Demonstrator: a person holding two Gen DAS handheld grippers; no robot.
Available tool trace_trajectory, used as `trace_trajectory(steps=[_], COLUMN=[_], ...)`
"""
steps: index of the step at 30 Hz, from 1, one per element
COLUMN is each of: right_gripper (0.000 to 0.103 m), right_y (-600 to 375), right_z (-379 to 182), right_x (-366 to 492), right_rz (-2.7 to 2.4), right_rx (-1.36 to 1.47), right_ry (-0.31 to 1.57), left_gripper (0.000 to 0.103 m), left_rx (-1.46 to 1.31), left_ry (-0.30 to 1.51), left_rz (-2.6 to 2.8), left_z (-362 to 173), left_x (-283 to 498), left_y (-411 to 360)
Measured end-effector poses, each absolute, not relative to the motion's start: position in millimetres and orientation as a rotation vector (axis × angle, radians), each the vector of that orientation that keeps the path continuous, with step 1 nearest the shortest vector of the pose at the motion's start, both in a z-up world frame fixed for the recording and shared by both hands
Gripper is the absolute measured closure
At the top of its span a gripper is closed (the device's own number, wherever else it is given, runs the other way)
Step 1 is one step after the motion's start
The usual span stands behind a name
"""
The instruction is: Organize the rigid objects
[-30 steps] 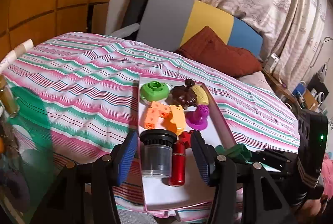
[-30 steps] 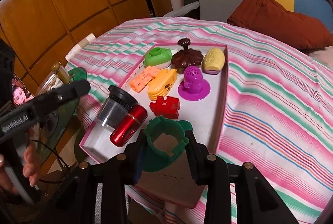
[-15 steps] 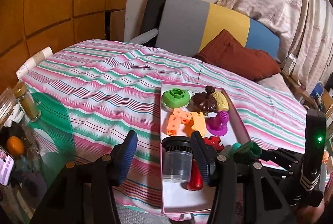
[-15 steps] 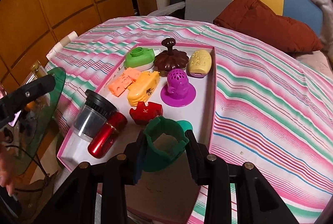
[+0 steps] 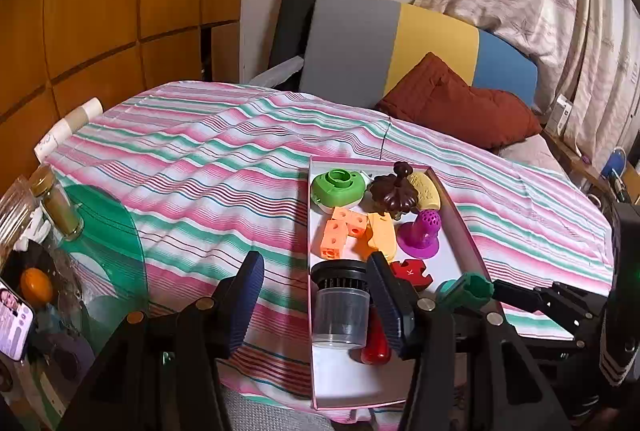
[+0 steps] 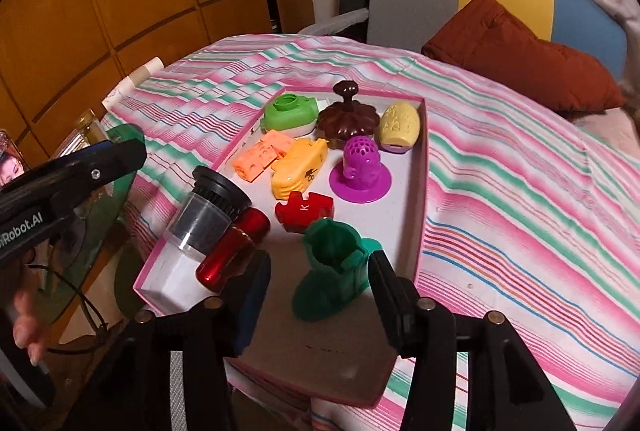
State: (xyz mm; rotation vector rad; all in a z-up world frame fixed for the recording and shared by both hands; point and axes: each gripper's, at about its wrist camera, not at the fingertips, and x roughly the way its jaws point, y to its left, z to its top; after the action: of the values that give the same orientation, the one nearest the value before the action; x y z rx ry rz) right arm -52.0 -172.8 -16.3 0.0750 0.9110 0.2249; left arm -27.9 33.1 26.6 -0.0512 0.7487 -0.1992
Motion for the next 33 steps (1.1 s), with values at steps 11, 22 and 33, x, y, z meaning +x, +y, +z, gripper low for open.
trace_trajectory(steps=[11,22,33], right_gripper=[0.039,0.005,0.000], right_y=[-180.1,-171.2,-178.3], right_z=[-10.6,15.8,27.4], right_x=[-51.9,-49.5,-34.3], right_rz=[0.176,0.147,0.013], right_rx=[0.127,0.117,0.175], right_ry=[0.939,0.904,0.912], left_gripper=[0.049,0.049,0.049], left_rx=[-0.010,0.069,0.085], left_ry=[0.814,0.804,0.876], left_rz=[-0.074,-0.007,-0.003], left_z=[20.3,29.0,30.8], left_x=[-23.5,-22.7,-12.9], left_y=[29.0,24.7,20.8])
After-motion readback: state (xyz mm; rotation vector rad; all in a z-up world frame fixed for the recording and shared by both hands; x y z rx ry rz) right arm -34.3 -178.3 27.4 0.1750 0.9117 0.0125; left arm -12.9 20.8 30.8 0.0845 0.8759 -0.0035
